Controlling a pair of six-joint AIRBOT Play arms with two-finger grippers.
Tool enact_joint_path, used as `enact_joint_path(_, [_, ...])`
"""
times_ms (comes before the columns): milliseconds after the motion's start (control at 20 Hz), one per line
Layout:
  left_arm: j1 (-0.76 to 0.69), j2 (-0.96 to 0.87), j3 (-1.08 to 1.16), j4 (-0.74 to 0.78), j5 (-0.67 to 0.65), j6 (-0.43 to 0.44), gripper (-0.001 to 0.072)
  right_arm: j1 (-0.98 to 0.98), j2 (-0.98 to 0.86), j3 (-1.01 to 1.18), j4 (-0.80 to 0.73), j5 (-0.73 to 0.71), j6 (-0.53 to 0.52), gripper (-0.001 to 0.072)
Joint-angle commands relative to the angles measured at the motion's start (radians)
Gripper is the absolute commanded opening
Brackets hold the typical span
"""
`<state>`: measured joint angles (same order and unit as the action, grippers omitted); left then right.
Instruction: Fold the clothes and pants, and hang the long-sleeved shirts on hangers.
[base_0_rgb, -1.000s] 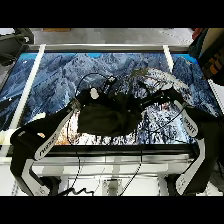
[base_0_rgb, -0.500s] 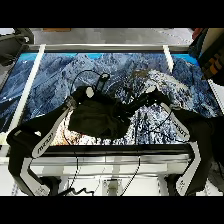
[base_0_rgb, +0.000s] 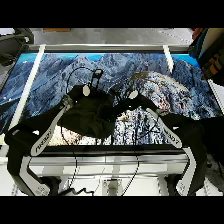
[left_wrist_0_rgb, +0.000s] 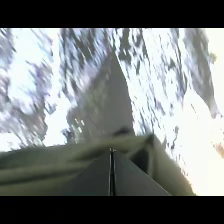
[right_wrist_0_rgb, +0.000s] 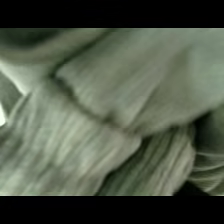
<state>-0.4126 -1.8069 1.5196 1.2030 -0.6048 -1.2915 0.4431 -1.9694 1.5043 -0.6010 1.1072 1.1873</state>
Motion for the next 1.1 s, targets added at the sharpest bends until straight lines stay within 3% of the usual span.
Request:
enact_joint_path(0, [0.028, 0.049, 0.001, 0.002, 0.052, -0.003, 0.0016, 0.057, 0.000, 0.000, -0.002, -0.078, 0.037, 0.0036])
enact_joint_path(250, [0.130, 0.223, 0.002, 0.002, 0.061, -0.003, 0.0016, -0.002, 0.048, 0.000, 0.001, -0.079, 0.043, 0.0035])
enact_joint_path(500, [0.189, 0.440, 0.002, 0.002, 0.061, -0.002, 0.0016, -0.179, 0.187, 0.000, -0.037, -0.031, 0.043, 0.0035])
enact_joint_path(750, [0.194, 0.606, 0.002, 0.054, 0.063, -0.002, 0.0017, -0.415, 0.344, 0.000, -0.143, 0.139, 0.054, 0.0035])
enact_joint_path(950, [0.193, 0.640, 0.002, 0.053, 0.058, -0.002, 0.0017, -0.525, 0.380, -0.002, -0.243, 0.309, 0.053, 0.0035])
enact_joint_path(1050, [0.193, 0.639, -0.002, 0.053, 0.058, -0.003, 0.0017, -0.533, 0.379, -0.003, -0.250, 0.321, 0.054, 0.0055])
